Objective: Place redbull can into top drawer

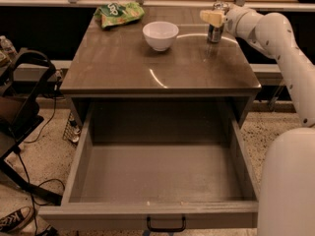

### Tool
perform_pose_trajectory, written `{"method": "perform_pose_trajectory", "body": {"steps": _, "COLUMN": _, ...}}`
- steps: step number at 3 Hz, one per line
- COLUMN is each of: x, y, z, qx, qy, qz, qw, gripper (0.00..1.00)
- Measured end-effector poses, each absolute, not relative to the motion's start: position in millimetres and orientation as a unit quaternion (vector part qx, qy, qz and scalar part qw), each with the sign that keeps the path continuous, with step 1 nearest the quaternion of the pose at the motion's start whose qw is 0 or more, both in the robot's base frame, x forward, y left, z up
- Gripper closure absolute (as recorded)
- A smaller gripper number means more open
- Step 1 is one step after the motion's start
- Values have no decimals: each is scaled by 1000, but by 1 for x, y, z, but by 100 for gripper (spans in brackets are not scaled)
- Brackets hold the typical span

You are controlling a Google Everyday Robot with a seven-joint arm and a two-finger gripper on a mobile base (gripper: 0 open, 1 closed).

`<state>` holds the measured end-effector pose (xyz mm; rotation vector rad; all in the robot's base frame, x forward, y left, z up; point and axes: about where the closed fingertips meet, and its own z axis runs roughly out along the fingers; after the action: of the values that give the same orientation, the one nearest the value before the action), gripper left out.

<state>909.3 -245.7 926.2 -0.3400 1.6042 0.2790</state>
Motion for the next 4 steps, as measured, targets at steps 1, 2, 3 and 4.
{"method": "perform_pose_trajectory", "body": {"steps": 1, "x": 910, "y": -244, "z": 925, "qx": -152, "qy": 713, "qz": 125, "qw": 673, "gripper": 49}}
{"method": "perform_pose_trajectory", "body": {"steps": 2, "x": 911, "y": -241, "z": 924, "qx": -153, "qy": 713, "qz": 126, "qw": 672, "gripper": 72}}
{"method": "perform_pose_trajectory", "body": {"steps": 3, "x": 912, "y": -237, "z": 922, "qx": -154, "qy": 714, "qz": 128, "qw": 671, "gripper": 100}}
{"method": "perform_pose_trajectory", "body": {"steps": 4, "x": 912, "y": -236, "z": 922, "qx": -155, "qy": 714, "qz": 128, "qw": 671, "gripper": 100}}
